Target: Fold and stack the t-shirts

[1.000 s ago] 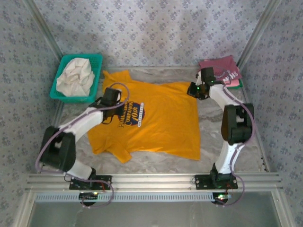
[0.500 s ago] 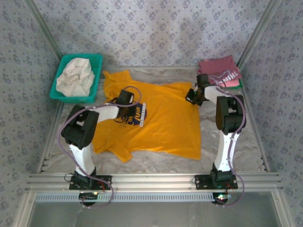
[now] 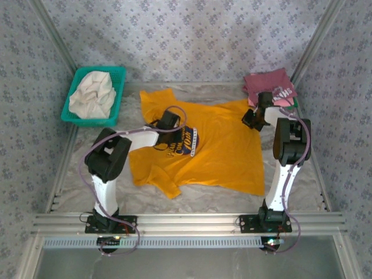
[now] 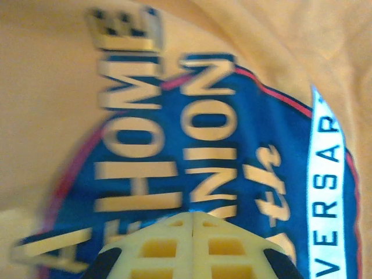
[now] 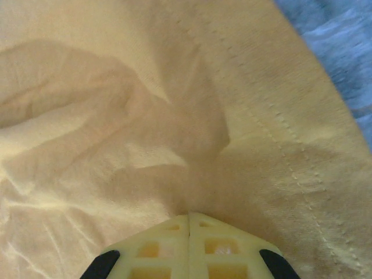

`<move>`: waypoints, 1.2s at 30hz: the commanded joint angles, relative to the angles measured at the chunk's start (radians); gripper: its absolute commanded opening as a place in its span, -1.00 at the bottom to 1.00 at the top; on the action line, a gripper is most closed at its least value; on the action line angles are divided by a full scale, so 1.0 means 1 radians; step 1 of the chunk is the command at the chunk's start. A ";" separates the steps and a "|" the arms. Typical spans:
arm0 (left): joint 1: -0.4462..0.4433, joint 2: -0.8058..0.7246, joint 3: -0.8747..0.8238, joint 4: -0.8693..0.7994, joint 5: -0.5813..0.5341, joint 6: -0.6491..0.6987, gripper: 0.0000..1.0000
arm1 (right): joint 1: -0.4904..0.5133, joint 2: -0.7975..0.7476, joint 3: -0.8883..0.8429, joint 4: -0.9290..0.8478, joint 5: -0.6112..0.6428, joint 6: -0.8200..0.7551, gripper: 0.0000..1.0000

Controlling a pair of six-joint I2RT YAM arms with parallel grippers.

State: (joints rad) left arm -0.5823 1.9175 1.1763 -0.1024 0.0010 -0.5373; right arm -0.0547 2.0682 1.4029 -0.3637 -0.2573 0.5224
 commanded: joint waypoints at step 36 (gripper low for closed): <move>0.181 0.067 0.322 -0.416 -0.266 0.522 -0.43 | -0.085 0.047 -0.068 -0.009 -0.026 0.031 -1.00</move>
State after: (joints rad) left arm -0.4469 2.0659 1.5173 -0.5240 -0.2981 -0.0074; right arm -0.1143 2.0720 1.3766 -0.3279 -0.3241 0.5354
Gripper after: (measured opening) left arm 0.343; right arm 0.067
